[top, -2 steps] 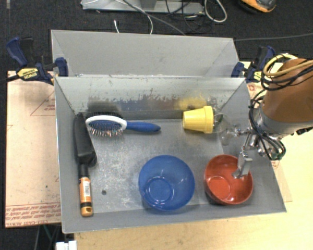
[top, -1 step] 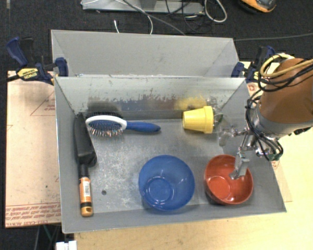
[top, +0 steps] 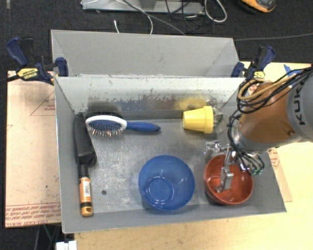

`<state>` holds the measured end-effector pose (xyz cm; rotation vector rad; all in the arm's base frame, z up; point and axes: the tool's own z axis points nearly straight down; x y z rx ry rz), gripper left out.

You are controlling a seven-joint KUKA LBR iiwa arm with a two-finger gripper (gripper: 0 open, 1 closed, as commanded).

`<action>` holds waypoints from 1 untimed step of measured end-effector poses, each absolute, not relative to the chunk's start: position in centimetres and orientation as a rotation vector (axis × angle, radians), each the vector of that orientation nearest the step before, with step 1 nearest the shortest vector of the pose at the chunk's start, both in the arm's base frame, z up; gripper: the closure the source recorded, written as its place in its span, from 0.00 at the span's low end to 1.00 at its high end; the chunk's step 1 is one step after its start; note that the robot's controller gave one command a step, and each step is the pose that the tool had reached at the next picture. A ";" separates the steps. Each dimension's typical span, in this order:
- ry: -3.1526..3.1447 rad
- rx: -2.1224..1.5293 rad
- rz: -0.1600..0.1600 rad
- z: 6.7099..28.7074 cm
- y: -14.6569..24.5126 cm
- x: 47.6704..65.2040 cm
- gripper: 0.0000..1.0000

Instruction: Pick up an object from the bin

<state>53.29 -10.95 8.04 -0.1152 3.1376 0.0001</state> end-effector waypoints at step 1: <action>3.117 -0.167 -0.006 9.0 -10.4 53.4 1.00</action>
Offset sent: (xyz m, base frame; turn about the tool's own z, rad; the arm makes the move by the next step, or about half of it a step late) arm 0.0000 0.0000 0.0000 0.0000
